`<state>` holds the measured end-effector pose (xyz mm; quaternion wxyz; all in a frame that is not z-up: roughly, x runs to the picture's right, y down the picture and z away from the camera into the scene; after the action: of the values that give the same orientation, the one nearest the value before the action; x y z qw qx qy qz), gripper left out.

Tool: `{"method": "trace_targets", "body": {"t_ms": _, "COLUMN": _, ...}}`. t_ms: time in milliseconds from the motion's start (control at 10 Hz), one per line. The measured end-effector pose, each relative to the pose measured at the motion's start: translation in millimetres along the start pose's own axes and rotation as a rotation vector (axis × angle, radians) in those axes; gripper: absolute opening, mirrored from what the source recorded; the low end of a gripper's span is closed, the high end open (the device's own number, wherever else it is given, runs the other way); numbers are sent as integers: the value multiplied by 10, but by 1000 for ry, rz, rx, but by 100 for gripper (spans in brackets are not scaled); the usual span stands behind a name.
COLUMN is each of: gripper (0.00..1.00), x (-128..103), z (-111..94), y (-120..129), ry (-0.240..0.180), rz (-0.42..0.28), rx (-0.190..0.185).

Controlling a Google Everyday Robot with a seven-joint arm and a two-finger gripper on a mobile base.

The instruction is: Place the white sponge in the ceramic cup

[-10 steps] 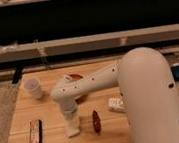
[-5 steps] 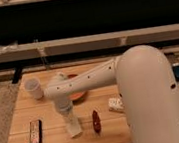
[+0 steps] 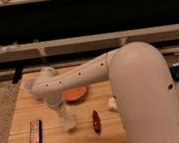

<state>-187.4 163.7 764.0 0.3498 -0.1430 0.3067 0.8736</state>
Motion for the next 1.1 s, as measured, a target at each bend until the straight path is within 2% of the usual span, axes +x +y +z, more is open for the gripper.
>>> {"method": "trace_targets", "body": {"t_ms": 300, "gripper": 0, "x": -97, "z": -302, "y": 470, "ry": -80, "rz": -2, "rx": -44}}
{"method": "trace_targets", "body": {"t_ms": 400, "gripper": 0, "x": -193, "z": -386, "y": 634, "ry": -103, "rz": -4, "rx": -60}}
{"method": "trace_targets", "body": {"t_ms": 800, "gripper": 0, "x": -624, "z": -539, "y": 1193, "ry": -97, "rz": 11, "rx": -112}}
{"method": "trace_targets", "body": {"t_ms": 900, "gripper": 0, "x": -687, "z": -620, "y": 1390, "ry": -91, "rz": 9, "rx": -131}}
{"method": "trace_targets", "body": {"t_ms": 1100, "gripper": 0, "x": -706, "z": -740, "y": 1623, "ry": -85, "rz": -7, "rx": -158}}
